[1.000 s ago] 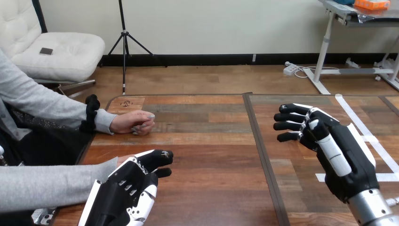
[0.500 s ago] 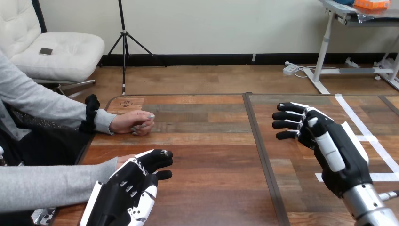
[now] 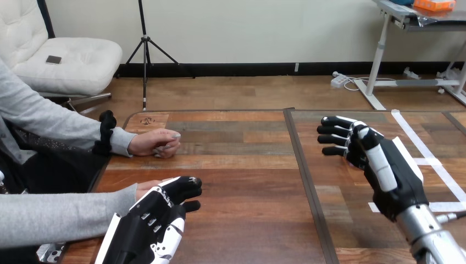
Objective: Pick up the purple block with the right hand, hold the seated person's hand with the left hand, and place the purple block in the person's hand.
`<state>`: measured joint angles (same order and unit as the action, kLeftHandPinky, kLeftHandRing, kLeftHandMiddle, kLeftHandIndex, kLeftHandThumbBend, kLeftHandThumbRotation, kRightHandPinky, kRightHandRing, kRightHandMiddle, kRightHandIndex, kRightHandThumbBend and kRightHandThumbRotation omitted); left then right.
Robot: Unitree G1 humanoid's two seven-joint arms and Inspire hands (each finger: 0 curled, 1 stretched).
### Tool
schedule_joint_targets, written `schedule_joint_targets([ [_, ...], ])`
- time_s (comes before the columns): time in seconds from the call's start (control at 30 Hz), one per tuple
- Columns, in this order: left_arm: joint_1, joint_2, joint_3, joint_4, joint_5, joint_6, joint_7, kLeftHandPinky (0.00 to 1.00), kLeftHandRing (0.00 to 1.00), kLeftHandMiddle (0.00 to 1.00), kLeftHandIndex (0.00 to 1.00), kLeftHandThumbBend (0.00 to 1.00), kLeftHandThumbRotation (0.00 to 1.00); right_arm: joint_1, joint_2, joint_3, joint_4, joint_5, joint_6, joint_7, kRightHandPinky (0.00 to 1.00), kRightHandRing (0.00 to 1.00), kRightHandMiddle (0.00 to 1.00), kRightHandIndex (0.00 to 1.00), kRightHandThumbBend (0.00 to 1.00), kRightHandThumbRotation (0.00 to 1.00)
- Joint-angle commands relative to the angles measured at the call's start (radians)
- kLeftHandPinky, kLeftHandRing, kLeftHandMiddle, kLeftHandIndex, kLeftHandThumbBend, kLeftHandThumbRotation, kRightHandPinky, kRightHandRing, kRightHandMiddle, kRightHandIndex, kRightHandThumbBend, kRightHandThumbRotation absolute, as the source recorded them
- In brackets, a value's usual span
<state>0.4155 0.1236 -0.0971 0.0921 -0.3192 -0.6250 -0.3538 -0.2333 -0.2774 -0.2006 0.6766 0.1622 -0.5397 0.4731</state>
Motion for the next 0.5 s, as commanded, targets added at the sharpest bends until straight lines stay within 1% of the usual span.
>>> schedule_joint_targets([
  [0.0, -0.03, -0.018, 0.018, -0.068, 0.01, 0.022, 0.015, 0.8, 0.81, 0.78, 0.71, 0.02, 0.12, -0.181, -0.035, -0.004, 0.108, -0.015, -0.068, -0.013, 0.78, 0.8, 0.8, 0.77, 0.91, 0.97],
  [0.2, -0.03, -0.014, 0.02, -0.075, 0.014, 0.023, 0.019, 0.81, 0.8, 0.78, 0.71, 0.01, 0.12, -0.236, -0.046, 0.007, 0.191, -0.046, -0.077, -0.03, 0.8, 0.82, 0.81, 0.78, 0.93, 0.99],
  [0.47, -0.037, -0.012, 0.025, -0.064, 0.014, 0.009, 0.012, 0.79, 0.79, 0.77, 0.7, 0.01, 0.1, -0.314, -0.073, 0.036, 0.299, -0.138, -0.098, -0.104, 0.83, 0.85, 0.83, 0.8, 0.94, 1.0],
])
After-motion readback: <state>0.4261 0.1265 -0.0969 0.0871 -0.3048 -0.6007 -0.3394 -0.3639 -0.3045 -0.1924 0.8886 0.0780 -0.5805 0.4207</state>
